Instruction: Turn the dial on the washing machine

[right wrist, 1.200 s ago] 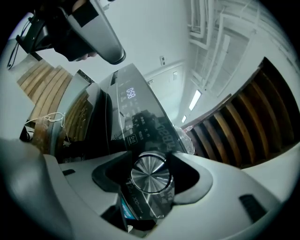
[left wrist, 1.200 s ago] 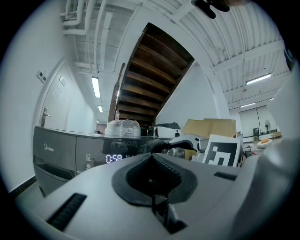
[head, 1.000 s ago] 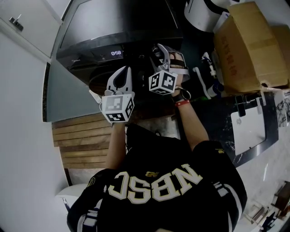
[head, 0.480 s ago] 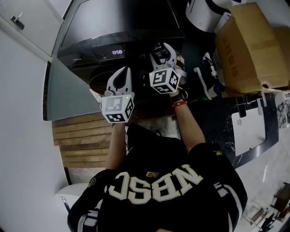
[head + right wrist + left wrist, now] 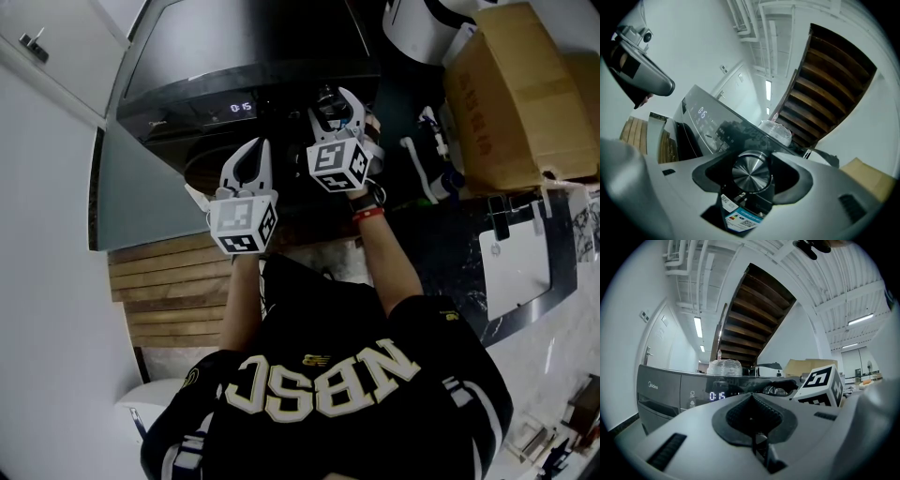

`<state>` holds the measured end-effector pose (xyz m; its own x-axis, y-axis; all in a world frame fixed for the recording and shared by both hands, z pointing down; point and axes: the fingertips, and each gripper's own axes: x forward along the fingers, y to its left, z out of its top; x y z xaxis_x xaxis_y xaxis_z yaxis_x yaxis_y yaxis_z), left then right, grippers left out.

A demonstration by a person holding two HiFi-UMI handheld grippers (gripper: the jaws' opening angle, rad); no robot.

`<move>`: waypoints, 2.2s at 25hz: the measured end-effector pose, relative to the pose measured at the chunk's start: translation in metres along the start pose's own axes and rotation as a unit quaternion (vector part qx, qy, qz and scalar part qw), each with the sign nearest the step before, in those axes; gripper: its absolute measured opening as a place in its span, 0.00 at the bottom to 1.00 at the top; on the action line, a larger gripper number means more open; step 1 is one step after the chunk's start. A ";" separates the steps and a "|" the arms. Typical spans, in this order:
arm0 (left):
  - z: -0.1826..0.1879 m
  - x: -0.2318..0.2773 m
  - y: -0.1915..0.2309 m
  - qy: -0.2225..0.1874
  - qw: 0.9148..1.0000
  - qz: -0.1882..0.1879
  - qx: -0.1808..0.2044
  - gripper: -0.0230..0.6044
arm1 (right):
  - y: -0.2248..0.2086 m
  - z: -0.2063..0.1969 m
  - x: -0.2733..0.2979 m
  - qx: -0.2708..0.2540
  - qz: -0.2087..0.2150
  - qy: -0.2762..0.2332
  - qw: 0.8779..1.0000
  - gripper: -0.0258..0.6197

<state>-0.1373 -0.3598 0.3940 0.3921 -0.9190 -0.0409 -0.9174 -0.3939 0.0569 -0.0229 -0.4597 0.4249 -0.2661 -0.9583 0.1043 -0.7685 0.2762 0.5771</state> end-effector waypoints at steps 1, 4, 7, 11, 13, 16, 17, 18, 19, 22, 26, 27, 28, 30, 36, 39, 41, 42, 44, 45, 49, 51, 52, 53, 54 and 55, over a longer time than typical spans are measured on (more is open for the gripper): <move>0.000 0.000 0.000 0.000 1.000 -0.001 0.000 0.06 | 0.000 0.000 0.000 0.001 -0.001 0.000 1.000 0.45; -0.001 0.000 -0.001 0.000 1.000 0.000 -0.001 0.06 | 0.000 0.000 0.000 0.011 -0.002 -0.002 1.000 0.45; -0.002 0.000 -0.001 0.000 1.000 0.001 -0.003 0.06 | -0.002 -0.001 0.000 0.034 -0.001 -0.006 0.999 0.45; -0.003 -0.001 0.001 0.002 1.000 0.000 -0.006 0.06 | -0.006 0.002 -0.001 0.097 0.000 -0.027 0.995 0.45; -0.004 -0.002 0.000 0.002 1.000 0.000 -0.007 0.06 | -0.010 0.002 -0.002 0.142 -0.002 -0.034 0.989 0.45; -0.005 -0.002 -0.001 0.000 1.000 0.003 -0.008 0.06 | -0.014 -0.005 -0.001 0.212 -0.007 -0.033 0.977 0.45; -0.004 -0.002 -0.001 -0.001 1.000 0.005 -0.008 0.06 | -0.015 -0.007 -0.001 0.227 -0.007 -0.033 0.973 0.45; -0.003 -0.002 -0.001 -0.003 1.000 0.006 -0.008 0.06 | -0.016 -0.009 -0.001 0.236 -0.008 -0.032 0.971 0.45; -0.002 -0.002 -0.001 -0.004 1.000 0.006 -0.008 0.06 | -0.016 -0.009 -0.001 0.239 -0.008 -0.031 0.971 0.45; -0.001 -0.003 -0.002 -0.006 1.000 0.004 -0.008 0.06 | -0.016 -0.009 -0.001 0.236 -0.006 -0.029 0.971 0.45; 0.002 -0.003 -0.005 -0.014 1.000 0.002 -0.013 0.06 | -0.015 -0.008 0.000 0.233 -0.003 -0.029 0.972 0.45; 0.003 -0.003 -0.005 -0.016 1.000 0.002 -0.015 0.06 | -0.016 -0.008 0.000 0.233 -0.002 -0.030 0.972 0.45; 0.003 -0.003 -0.006 -0.018 1.000 0.001 -0.015 0.06 | -0.016 -0.008 0.000 0.234 -0.002 -0.031 0.972 0.45; 0.004 -0.004 -0.007 -0.020 1.000 0.002 -0.015 0.06 | -0.016 -0.008 0.000 0.237 -0.002 -0.032 0.971 0.45; 0.006 -0.008 -0.007 -0.032 0.999 0.005 -0.020 0.06 | -0.019 -0.011 0.001 0.295 -0.016 -0.029 0.955 0.45; 0.004 -0.009 -0.008 -0.030 0.999 0.008 -0.022 0.06 | -0.022 -0.017 0.001 0.372 -0.024 -0.036 0.927 0.45; 0.004 -0.010 -0.008 -0.030 0.999 0.010 -0.021 0.06 | -0.024 -0.020 0.001 0.420 -0.027 -0.041 0.906 0.45; 0.004 -0.011 -0.008 -0.030 0.999 0.011 -0.021 0.06 | -0.025 -0.021 0.001 0.436 -0.027 -0.042 0.899 0.45; 0.004 -0.011 -0.008 -0.029 0.999 0.013 -0.021 0.06 | -0.025 -0.022 0.001 0.449 -0.025 -0.043 0.892 0.45; 0.003 -0.011 -0.008 -0.029 0.999 0.013 -0.021 0.06 | -0.025 -0.022 0.002 0.449 -0.024 -0.044 0.892 0.45; 0.002 -0.011 -0.010 -0.028 0.999 0.012 -0.021 0.06 | -0.025 -0.020 0.000 0.446 -0.024 -0.042 0.894 0.45; 0.002 -0.011 -0.012 -0.028 0.999 0.012 -0.021 0.06 | -0.024 -0.021 0.001 0.445 -0.021 -0.041 0.894 0.45; 0.002 -0.011 -0.012 -0.028 0.999 0.012 -0.021 0.06 | -0.024 -0.022 0.002 0.446 -0.019 -0.039 0.894 0.45; 0.001 -0.011 -0.013 -0.027 0.999 0.012 -0.021 0.06 | -0.024 -0.022 0.002 0.447 -0.018 -0.037 0.894 0.45; 0.001 -0.011 -0.013 -0.026 0.999 0.012 -0.021 0.06 | -0.024 -0.022 0.003 0.450 -0.017 -0.034 0.892 0.45; 0.001 -0.010 -0.013 -0.026 0.999 0.012 -0.021 0.06 | -0.024 -0.022 0.003 0.454 -0.018 -0.032 0.890 0.45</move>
<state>-0.1293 -0.3451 0.3930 0.3646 -0.9268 -0.0901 -0.9226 -0.3727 0.0996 0.0074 -0.4706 0.4292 -0.2416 -0.9697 0.0357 -0.9231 0.2183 -0.3166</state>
